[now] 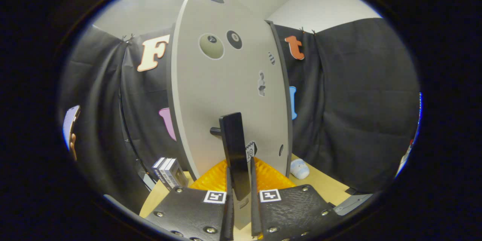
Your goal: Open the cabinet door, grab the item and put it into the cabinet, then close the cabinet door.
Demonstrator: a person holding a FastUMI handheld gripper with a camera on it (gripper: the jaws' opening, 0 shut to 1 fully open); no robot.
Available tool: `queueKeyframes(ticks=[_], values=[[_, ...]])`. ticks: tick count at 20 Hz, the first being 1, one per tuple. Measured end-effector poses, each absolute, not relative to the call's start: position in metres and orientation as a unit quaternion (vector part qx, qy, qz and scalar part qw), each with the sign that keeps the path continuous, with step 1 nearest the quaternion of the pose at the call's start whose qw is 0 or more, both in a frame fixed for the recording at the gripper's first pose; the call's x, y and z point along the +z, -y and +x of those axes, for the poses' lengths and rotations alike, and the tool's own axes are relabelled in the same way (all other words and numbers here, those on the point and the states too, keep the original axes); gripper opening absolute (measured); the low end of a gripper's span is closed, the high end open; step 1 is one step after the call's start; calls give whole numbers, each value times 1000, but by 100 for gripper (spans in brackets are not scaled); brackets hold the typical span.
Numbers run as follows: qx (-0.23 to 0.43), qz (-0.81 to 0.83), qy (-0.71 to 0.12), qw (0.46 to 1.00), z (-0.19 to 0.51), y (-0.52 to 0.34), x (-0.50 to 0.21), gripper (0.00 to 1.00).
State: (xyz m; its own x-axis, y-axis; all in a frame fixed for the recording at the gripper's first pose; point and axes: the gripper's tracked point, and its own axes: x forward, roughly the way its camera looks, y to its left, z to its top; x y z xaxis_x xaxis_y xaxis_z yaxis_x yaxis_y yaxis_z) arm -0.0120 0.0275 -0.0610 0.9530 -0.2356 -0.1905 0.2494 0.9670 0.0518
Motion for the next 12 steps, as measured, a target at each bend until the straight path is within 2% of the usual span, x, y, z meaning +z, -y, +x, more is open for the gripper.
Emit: queueKeyframes(ticks=[3,5,12], values=[[-132,37,-94,986,-25,-24,-60,18],[-137,39,-96,985,-17,-16,-61,11],[-141,49,-99,984,-24,-6,-60,10]])
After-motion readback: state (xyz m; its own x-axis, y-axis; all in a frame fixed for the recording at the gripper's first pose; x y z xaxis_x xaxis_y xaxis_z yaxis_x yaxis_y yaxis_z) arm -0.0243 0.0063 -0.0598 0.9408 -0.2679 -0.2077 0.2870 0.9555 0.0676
